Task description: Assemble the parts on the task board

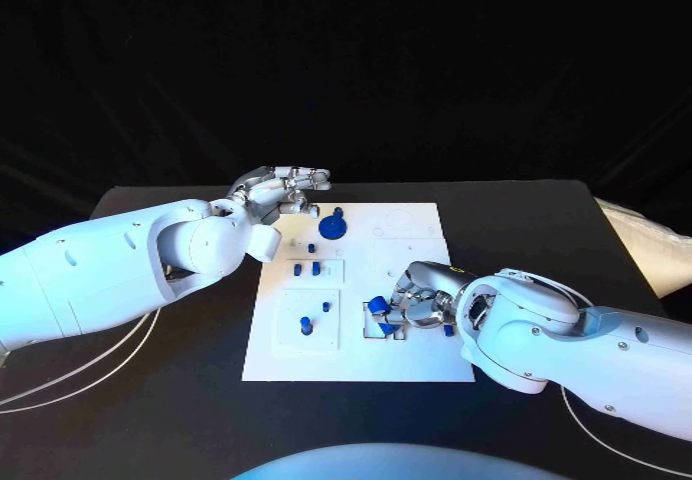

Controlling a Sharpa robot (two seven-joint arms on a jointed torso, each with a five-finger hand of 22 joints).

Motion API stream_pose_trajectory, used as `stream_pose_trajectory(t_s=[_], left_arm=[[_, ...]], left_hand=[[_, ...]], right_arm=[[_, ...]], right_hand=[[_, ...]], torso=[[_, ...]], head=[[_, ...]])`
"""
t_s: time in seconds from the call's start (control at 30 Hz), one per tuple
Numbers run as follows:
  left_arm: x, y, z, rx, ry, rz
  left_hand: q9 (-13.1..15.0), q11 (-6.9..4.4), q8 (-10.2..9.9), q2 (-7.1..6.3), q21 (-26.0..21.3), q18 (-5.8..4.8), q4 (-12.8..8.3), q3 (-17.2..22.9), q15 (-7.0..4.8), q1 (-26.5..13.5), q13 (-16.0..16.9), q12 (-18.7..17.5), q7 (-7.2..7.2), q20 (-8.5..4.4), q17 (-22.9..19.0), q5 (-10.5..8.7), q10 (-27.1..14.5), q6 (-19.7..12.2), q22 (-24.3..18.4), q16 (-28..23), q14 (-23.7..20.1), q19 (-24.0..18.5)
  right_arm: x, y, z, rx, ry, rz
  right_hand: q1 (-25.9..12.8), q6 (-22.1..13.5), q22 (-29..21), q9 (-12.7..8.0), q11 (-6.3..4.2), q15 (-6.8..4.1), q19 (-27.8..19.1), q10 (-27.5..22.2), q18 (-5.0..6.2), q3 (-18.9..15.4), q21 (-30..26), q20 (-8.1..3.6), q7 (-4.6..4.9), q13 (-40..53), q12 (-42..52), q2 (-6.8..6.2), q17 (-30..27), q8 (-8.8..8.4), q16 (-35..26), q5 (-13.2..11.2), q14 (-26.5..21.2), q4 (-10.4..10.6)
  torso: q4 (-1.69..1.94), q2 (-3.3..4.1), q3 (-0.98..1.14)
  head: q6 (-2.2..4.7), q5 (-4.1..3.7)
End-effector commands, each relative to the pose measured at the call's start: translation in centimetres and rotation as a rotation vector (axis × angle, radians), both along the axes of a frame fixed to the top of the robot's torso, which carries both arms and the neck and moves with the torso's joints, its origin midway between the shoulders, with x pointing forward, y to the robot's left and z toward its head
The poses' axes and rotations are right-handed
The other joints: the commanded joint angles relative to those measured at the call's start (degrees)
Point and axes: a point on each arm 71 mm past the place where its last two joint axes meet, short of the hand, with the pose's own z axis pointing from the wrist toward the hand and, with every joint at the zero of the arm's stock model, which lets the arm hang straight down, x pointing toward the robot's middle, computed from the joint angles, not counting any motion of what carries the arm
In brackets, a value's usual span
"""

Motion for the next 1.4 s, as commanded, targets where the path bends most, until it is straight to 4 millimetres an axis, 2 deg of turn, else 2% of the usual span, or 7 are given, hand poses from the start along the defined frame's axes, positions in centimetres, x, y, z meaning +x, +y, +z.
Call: stream_pose_trajectory(t_s=[0.03, 0.23, 0.43, 0.67, 0.93, 1.13, 1.4], left_arm=[[-0.04, -0.22, 0.09, -0.008, -0.007, -0.021], [-0.06, -0.19, 0.07, -0.008, -0.003, -0.024], [-0.06, -0.18, 0.06, -0.008, -0.002, -0.025], [-0.06, -0.15, 0.05, -0.007, -0.001, -0.025], [-0.06, -0.15, 0.05, -0.007, 0.001, -0.026], [-0.06, -0.17, 0.04, -0.007, 0.002, -0.027], [-0.06, -0.17, 0.03, -0.007, 0.003, -0.028]], left_hand=[[0.06, -0.01, 0.27, -0.01, -0.17, 0.57, -0.38, 0.01, 0.14, 0.44, -0.08, 0.19, 0.03, 0.24, -0.07, 0.05, -0.43, -0.38, -0.09, 0.18, -0.36, -0.04], [0.06, -0.01, 0.27, -0.01, -0.17, 0.57, -0.38, 0.01, 0.14, 0.44, -0.08, 0.19, 0.03, 0.24, -0.07, 0.05, -0.43, -0.38, -0.09, 0.18, -0.36, -0.04], [0.06, -0.01, 0.27, -0.01, -0.17, 0.57, -0.38, 0.01, 0.14, 0.44, -0.08, 0.19, 0.03, 0.24, -0.07, 0.05, -0.43, -0.38, -0.09, 0.18, -0.36, -0.04], [0.05, 0.01, 0.34, 0.01, -0.17, 0.55, -0.34, -0.03, 0.16, 0.37, -0.1, 0.26, 0.05, 0.25, -0.13, 0.04, -0.51, -0.46, -0.1, 0.19, -0.38, -0.04], [0.05, 0.01, 0.34, 0.01, -0.17, 0.55, -0.34, -0.03, 0.16, 0.37, -0.1, 0.26, 0.05, 0.25, -0.13, 0.04, -0.51, -0.46, -0.1, 0.19, -0.38, -0.04], [0.05, 0.01, 0.34, 0.01, -0.17, 0.55, -0.34, -0.03, 0.16, 0.37, -0.1, 0.26, 0.05, 0.25, -0.13, 0.04, -0.51, -0.46, -0.1, 0.19, -0.38, -0.04], [0.04, 0.03, 0.39, 0.0, -0.18, 0.55, -0.32, -0.06, 0.18, 0.31, -0.12, 0.31, 0.08, 0.26, -0.2, 0.04, -0.59, -0.54, -0.11, 0.18, -0.4, -0.04]], right_arm=[[-0.14, 0.19, -0.43, -0.036, 0.033, 0.022], [0.17, 0.25, -0.49, -0.041, -0.005, 0.014], [0.42, 0.44, -0.32, -0.033, -0.067, 0.008], [0.56, 0.38, -0.3, -0.044, -0.1, 0.012], [0.26, 0.59, -0.28, -0.029, -0.102, 0.027], [0.31, 0.7, -0.31, -0.031, -0.122, 0.038], [0.27, 0.9, -0.7, -0.042, -0.129, 0.045]], right_hand=[[-0.66, 1.57, 0.06, 3.14, -0.29, -0.46, 0.38, 0.32, -0.76, -0.31, 0.37, -0.13, -1.26, 0.07, -0.3, 0.18, 2.09, 0.16, 0.23, 0.26, 3.75, -0.01], [-1.55, 1.51, 0.0, 3.58, -0.36, -0.52, 0.34, 0.36, -0.75, -1.27, 0.34, -0.2, -1.34, 0.19, -0.46, 0.03, 1.92, 0.36, 0.12, -0.49, 3.7, -0.02], [-6.16, -0.2, -1.15, 4.59, 0.11, -0.18, -0.42, -2.49, -0.59, -6.6, -0.44, 0.03, -0.86, -4.25, -5.96, -4.03, 0.0, 0.24, -1.09, -11.51, 3.24, 0.06], [-8.93, -2.62, -2.61, 5.08, 0.87, 0.46, -1.41, -6.74, -0.35, -6.4, -1.41, 0.56, 0.0, -11.31, -14.19, -6.85, -2.99, -0.46, -3.14, -13.81, 2.49, 0.21], [-6.4, -2.47, -2.3, 5.71, 0.8, 0.44, -1.34, -6.09, -0.35, -4.83, -1.28, 0.68, -0.1, -11.15, -14.21, -5.88, -2.93, -0.01, -3.31, -11.1, 2.62, -0.24], [4.81, -2.61, -2.37, 6.51, 0.62, 0.26, -1.44, -5.69, -0.32, -2.39, -1.39, 0.51, -0.17, -10.87, -14.29, -4.24, -3.07, 0.49, -3.65, -10.11, 2.69, -5.71], [8.15, -1.99, -1.39, 7.16, 0.36, 0.09, -1.03, -4.23, -0.49, -1.87, -0.9, 0.4, -0.44, -9.0, -12.45, -2.92, -2.37, 1.24, -3.36, -11.16, 2.89, -7.84]], torso=[[-0.02, 0.01, 0.07], [-0.03, 0.03, 0.06], [-0.01, 0.03, 0.05], [-0.1, -0.01, 0.08], [-0.07, 0.02, 0.1], [-0.05, 0.02, 0.08], [-0.09, 0.03, 0.12]], head=[[-0.04, 0.2], [-0.02, 0.28], [-0.07, 0.28], [-0.22, 0.43], [-0.31, 0.41], [-0.37, 0.45], [-0.47, 0.61]])
